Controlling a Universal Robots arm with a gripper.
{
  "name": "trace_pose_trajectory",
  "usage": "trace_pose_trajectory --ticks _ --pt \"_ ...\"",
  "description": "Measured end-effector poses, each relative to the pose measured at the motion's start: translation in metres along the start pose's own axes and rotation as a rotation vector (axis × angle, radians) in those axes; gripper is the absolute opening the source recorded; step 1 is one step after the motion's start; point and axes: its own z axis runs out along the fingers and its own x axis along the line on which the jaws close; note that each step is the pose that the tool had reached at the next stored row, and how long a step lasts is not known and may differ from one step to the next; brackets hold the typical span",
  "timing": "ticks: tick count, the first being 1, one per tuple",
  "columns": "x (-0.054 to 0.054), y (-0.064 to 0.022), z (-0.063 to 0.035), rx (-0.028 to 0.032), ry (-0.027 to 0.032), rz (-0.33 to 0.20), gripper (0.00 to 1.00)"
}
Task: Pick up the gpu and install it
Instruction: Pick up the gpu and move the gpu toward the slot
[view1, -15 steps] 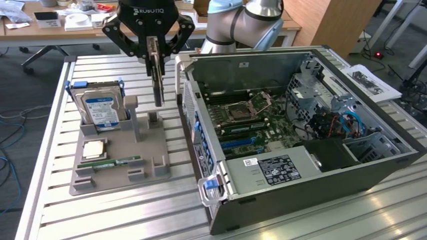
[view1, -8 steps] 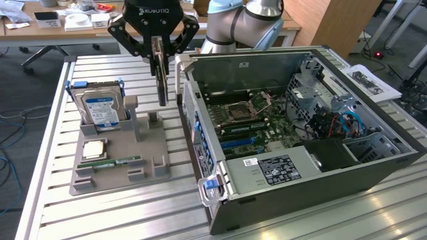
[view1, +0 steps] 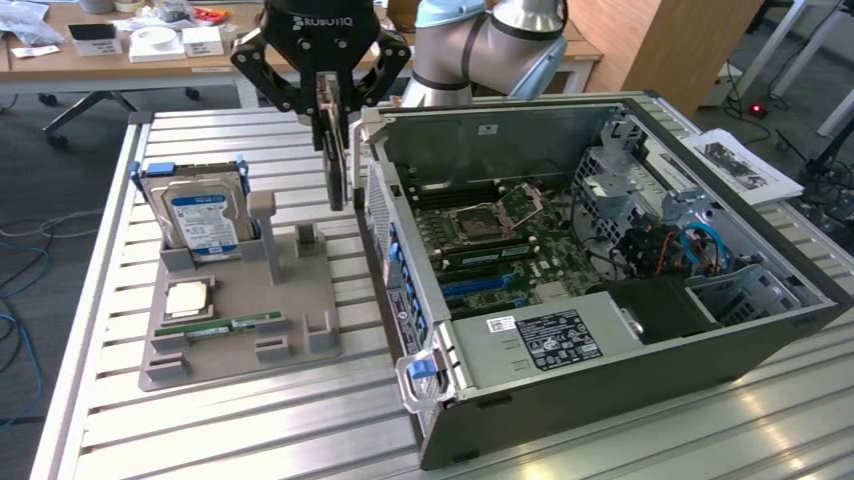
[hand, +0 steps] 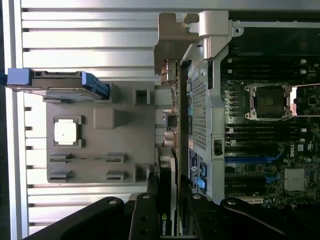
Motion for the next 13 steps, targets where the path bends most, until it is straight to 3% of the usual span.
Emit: trace_pose_trajectory --ticks 13 --pt "-0.019 0.0006 0.0004 -0.0011 0.0001 0.000 0.27"
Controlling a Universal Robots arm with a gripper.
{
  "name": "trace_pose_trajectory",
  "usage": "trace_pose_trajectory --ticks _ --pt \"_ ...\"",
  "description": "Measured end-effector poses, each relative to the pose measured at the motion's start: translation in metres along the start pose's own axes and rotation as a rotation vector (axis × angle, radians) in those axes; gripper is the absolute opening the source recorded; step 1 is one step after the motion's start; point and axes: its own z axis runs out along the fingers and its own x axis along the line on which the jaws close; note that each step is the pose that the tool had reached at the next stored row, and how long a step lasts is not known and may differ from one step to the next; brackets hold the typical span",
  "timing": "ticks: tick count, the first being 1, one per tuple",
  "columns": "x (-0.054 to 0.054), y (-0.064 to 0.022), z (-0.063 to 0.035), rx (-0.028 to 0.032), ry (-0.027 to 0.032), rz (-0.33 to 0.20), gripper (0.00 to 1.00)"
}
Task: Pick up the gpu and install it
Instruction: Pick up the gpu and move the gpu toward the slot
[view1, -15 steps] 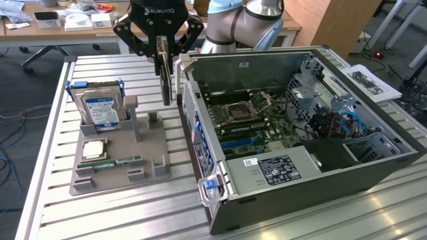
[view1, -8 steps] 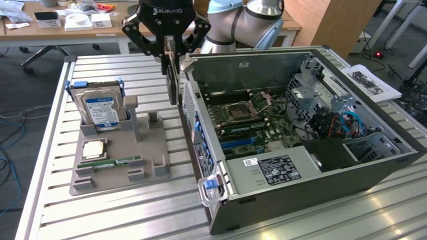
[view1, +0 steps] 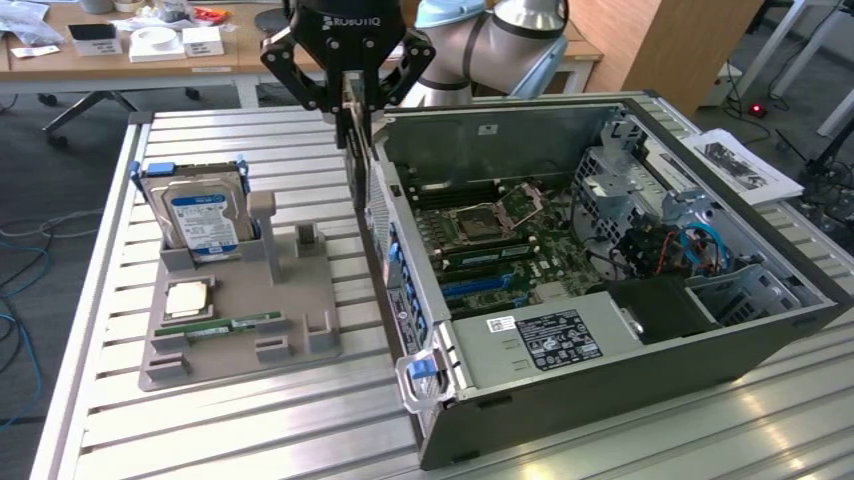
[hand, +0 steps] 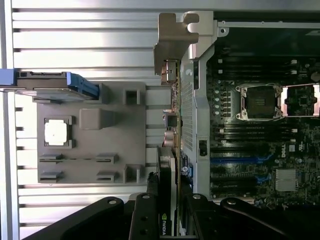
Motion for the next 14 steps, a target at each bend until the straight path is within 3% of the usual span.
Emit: trace_pose_trajectory --ticks 14 --pt "-0.017 0.0006 0.0004 -0.0010 0.0000 0.000 0.27"
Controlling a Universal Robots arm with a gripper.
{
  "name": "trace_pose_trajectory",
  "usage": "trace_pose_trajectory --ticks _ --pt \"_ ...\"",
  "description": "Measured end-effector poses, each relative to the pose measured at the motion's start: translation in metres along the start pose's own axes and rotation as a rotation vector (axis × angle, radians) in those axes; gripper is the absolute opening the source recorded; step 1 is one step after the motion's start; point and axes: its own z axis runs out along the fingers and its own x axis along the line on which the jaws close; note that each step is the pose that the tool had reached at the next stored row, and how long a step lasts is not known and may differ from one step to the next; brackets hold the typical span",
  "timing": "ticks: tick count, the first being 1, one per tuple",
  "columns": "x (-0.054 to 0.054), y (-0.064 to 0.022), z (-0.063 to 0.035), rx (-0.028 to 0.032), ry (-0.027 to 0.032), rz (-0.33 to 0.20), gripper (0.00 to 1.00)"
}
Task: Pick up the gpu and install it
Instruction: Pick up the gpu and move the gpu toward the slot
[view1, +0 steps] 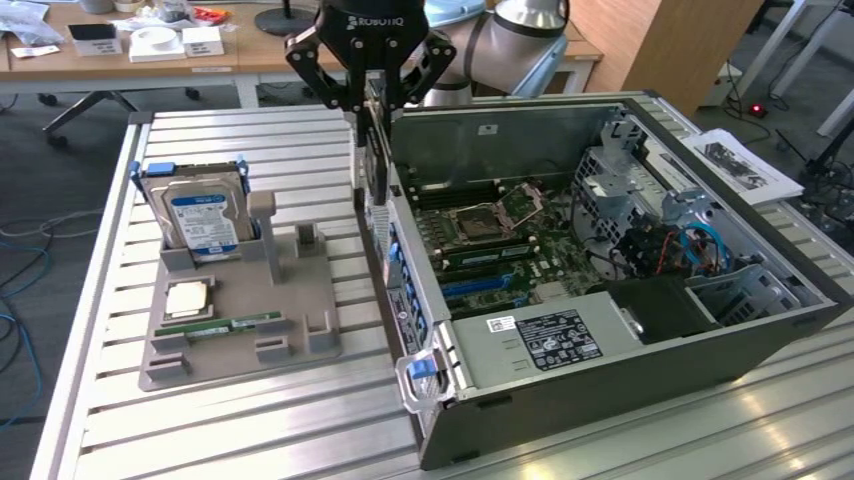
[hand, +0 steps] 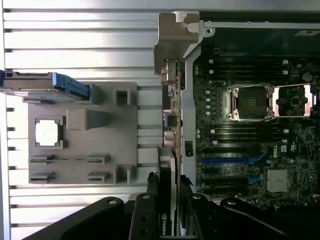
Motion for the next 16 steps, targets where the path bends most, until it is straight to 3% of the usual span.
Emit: trace_pose_trajectory --ticks 16 --pt "-0.023 0.0008 0.0006 -0.0010 0.0000 0.000 0.27"
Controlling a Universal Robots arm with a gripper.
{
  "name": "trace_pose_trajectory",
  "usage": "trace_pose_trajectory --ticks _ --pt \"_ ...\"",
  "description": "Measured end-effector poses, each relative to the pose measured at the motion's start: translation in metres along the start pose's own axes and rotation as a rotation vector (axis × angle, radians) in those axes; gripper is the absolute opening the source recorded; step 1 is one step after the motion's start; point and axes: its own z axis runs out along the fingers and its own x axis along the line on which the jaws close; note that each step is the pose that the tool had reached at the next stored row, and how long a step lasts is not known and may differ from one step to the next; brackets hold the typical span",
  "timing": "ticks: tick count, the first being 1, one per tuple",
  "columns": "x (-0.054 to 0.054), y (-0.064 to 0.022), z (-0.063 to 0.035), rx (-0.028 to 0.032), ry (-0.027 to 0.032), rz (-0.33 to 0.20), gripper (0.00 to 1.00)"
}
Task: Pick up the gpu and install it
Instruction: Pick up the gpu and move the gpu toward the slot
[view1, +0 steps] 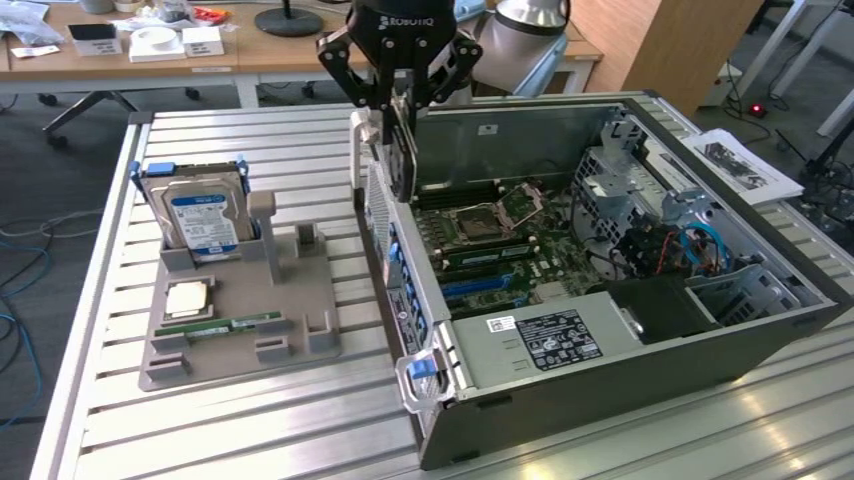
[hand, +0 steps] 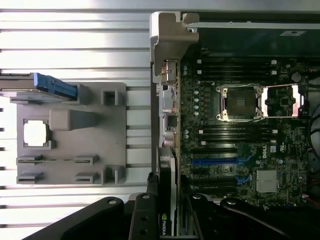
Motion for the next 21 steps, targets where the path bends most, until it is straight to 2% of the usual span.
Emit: trace_pose_trajectory --ticks 21 --pt "-0.040 0.0013 0.0010 -0.0008 0.0000 0.000 0.27"
